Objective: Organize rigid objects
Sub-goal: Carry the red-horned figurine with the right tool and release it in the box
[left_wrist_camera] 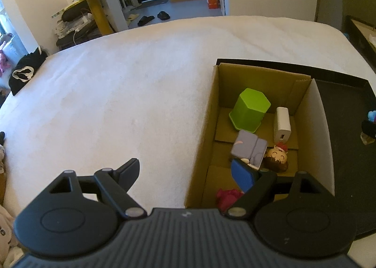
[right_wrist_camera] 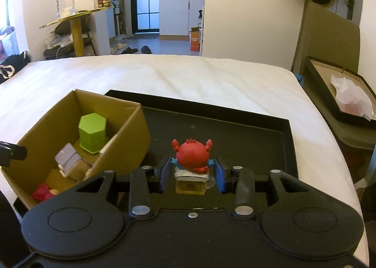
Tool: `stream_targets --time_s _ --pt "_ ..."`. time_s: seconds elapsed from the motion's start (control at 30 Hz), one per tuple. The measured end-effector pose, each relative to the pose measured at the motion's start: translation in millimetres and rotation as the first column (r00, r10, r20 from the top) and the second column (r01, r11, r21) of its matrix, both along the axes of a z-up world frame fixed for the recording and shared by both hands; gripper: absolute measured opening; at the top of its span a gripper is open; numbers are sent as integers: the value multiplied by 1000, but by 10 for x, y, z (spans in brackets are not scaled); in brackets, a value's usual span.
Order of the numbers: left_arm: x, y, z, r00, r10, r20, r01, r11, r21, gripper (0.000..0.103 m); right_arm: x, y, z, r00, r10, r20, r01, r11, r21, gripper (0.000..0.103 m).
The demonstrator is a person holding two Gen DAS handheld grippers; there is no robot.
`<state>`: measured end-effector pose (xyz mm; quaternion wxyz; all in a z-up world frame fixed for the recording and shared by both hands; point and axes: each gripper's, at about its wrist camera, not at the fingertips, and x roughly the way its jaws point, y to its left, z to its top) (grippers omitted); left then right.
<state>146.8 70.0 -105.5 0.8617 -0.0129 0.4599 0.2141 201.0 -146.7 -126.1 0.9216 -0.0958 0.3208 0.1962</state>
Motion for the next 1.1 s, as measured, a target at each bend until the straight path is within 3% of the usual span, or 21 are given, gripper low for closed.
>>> stream_targets --time_s 0.43,0.53,0.63,0.8,0.9,1.1 --pt "-96 148 -70 998 23 63 -17 996 -89 81 -101 452 330 997 68 22 -67 998 -6 38" --pt "-109 155 -77 997 18 72 -11 995 -98 75 -125 585 394 995 98 28 -97 995 -20 38" --pt "-117 174 -98 997 13 75 -4 993 -119 64 -142 725 420 990 136 38 -134 990 -43 38" --pt "-113 249 -157 998 18 68 -6 985 -175 23 -141 967 436 977 209 41 -205 975 -81 39" --pt "-122 277 -166 997 14 78 2 980 -199 14 -144 1111 411 968 249 38 -244 964 -106 39" --pt "-137 286 -182 996 11 92 9 977 -215 11 -118 1327 340 953 302 21 -296 944 -148 39"
